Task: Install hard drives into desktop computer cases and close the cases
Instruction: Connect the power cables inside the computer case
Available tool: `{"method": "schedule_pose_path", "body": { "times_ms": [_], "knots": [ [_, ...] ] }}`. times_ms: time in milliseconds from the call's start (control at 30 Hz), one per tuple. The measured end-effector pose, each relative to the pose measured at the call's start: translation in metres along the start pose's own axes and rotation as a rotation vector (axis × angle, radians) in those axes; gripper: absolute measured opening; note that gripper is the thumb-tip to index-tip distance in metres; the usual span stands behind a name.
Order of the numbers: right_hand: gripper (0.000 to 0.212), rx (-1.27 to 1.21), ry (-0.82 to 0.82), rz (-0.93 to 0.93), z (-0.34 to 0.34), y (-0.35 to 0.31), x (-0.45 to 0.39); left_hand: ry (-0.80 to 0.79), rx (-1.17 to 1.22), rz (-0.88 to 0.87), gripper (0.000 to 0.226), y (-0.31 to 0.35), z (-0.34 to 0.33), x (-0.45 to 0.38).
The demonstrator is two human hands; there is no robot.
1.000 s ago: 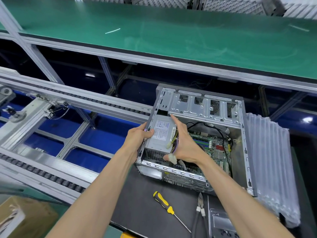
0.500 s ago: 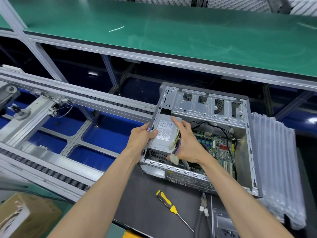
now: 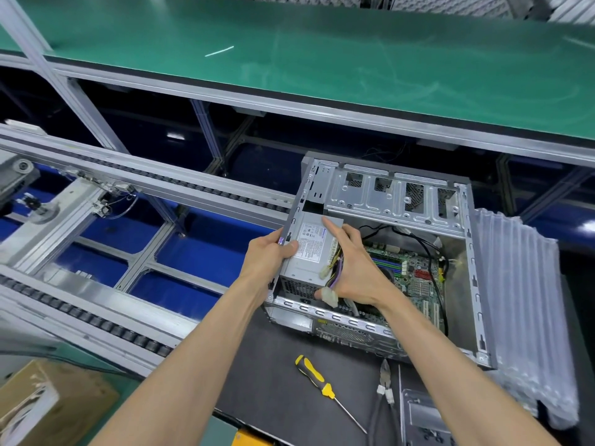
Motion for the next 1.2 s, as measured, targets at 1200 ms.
{"method": "schedule_pose_path", "body": {
  "times_ms": [1200],
  "knots": [
    [0.141, -0.17, -0.046, -0.022, -0.0045, -0.0054, 0.0004, -0.018, 0.003, 0.024, 0.049, 0.0028, -0.003, -0.0021]
  ]
}}
Point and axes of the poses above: each hand's wrist, its own x-axis away from the middle knuckle, its own z-axis out of the back of the hand, y = z × x, the point moved 3 cm from there along -x, towards the middle knuckle, and after that the axes turned 9 degrees about -z, right-handed, at the moved point
